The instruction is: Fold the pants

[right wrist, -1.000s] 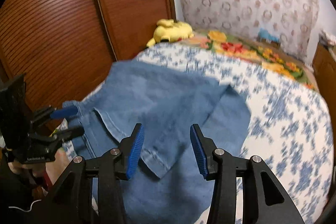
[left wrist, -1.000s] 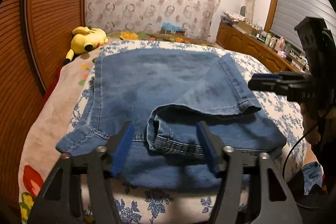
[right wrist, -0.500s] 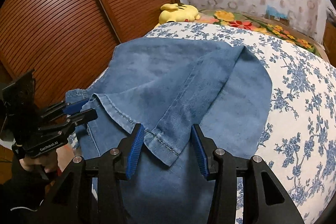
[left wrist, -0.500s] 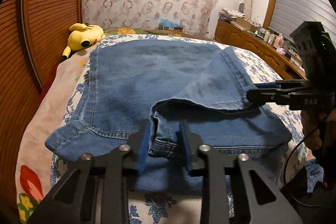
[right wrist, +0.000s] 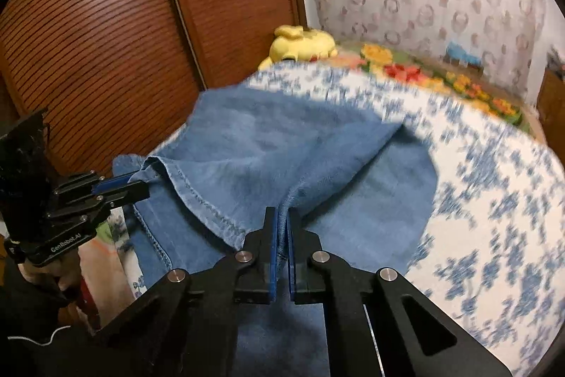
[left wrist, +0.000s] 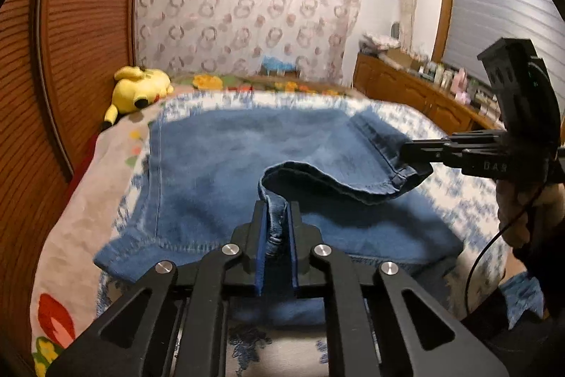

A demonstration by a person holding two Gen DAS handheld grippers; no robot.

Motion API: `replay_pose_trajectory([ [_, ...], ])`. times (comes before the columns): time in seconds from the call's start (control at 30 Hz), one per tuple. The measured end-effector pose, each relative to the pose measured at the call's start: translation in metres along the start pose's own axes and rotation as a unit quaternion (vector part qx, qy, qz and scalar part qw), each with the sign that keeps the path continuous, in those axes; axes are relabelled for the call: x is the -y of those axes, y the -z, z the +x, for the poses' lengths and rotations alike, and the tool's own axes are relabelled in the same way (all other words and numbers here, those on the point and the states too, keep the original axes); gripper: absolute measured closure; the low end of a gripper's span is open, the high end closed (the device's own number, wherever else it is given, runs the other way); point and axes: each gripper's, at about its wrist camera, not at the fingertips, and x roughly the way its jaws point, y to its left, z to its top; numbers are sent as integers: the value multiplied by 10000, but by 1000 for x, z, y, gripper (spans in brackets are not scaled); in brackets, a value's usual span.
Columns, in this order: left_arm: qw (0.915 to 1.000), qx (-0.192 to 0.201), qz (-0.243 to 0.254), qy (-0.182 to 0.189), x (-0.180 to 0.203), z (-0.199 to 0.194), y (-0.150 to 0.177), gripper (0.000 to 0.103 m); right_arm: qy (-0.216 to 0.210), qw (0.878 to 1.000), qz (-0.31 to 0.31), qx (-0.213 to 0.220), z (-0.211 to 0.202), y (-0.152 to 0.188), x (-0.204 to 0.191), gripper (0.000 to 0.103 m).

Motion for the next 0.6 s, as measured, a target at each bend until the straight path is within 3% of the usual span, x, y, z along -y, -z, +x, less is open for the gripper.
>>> replay_pose_trajectory([
  [0.4,9913,1009,590,603,56,-60,-72,95,587,9910,-393,1140,-93,-61,11,100],
  [0.6,9893,1254,586,467,49,-81,-81,95,595,9869,-639,1358,-95,-90,-8,100],
])
